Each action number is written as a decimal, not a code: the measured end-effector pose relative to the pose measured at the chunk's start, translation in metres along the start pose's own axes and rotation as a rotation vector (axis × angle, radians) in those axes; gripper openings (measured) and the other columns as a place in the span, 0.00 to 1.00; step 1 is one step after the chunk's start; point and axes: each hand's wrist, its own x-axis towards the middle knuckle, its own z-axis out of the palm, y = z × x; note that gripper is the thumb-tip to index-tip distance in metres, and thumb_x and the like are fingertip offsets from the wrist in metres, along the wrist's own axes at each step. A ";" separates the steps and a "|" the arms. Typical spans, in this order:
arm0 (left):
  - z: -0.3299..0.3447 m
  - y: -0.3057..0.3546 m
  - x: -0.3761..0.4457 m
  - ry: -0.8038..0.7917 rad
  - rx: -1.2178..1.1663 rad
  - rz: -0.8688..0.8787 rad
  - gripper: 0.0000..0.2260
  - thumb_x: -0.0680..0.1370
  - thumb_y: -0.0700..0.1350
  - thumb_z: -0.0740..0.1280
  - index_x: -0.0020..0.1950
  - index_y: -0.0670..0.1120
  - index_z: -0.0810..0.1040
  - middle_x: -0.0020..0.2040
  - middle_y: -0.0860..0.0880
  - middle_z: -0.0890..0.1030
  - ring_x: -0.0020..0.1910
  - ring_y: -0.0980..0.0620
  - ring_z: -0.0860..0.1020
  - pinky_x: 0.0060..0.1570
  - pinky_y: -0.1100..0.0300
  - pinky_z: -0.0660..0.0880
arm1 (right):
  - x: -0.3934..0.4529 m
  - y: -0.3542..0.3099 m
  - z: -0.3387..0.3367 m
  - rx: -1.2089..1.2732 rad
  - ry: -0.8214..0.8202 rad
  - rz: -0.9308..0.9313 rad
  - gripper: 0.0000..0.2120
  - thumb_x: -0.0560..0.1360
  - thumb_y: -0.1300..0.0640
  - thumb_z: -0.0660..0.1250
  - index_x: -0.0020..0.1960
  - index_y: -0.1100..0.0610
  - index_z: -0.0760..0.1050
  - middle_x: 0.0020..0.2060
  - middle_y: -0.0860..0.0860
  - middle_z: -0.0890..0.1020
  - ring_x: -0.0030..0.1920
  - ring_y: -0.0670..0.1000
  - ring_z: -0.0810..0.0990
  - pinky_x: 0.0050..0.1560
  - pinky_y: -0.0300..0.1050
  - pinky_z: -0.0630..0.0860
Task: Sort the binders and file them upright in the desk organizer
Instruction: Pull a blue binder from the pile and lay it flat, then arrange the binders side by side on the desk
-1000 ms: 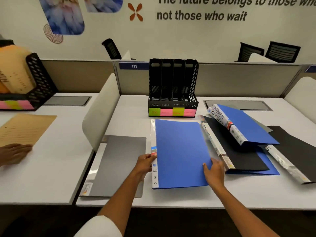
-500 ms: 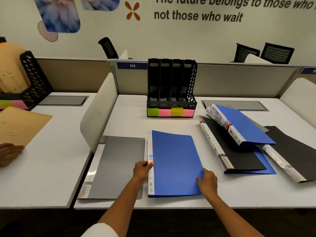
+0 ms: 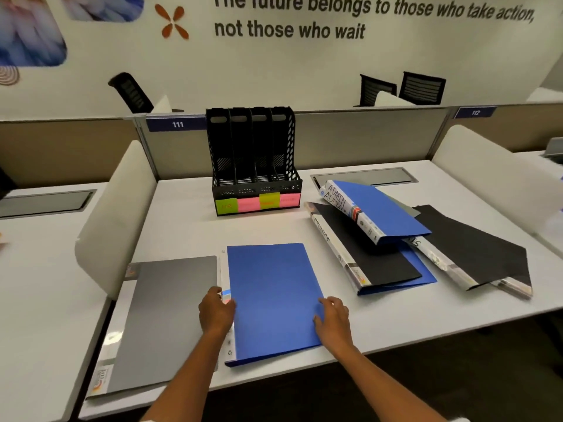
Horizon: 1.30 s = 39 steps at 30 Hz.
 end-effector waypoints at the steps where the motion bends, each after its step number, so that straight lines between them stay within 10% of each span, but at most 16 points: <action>1: 0.002 0.005 -0.001 0.020 0.018 0.043 0.22 0.76 0.40 0.70 0.68 0.38 0.70 0.63 0.38 0.77 0.59 0.39 0.77 0.56 0.49 0.74 | 0.000 0.001 -0.002 0.014 0.018 -0.019 0.21 0.79 0.56 0.63 0.72 0.53 0.66 0.71 0.51 0.66 0.69 0.52 0.64 0.67 0.43 0.68; 10: 0.049 0.065 -0.002 -0.066 -0.096 0.290 0.22 0.78 0.40 0.68 0.71 0.39 0.69 0.69 0.40 0.72 0.68 0.42 0.70 0.67 0.51 0.66 | 0.013 0.004 -0.044 0.104 0.259 -0.218 0.15 0.79 0.57 0.64 0.66 0.52 0.72 0.64 0.49 0.73 0.65 0.48 0.71 0.61 0.39 0.72; 24: 0.187 0.193 -0.028 -0.272 -0.192 0.460 0.20 0.78 0.45 0.69 0.69 0.45 0.71 0.66 0.45 0.75 0.65 0.48 0.73 0.65 0.49 0.73 | 0.089 0.117 -0.153 0.070 0.478 0.002 0.18 0.78 0.55 0.66 0.66 0.55 0.72 0.62 0.52 0.74 0.63 0.54 0.71 0.59 0.47 0.74; 39: 0.334 0.287 -0.018 -0.296 -0.301 -0.065 0.29 0.77 0.52 0.70 0.73 0.42 0.64 0.67 0.42 0.74 0.62 0.43 0.76 0.58 0.51 0.75 | 0.197 0.232 -0.224 0.109 0.383 -0.038 0.17 0.75 0.57 0.69 0.63 0.55 0.75 0.60 0.52 0.75 0.59 0.54 0.73 0.55 0.45 0.74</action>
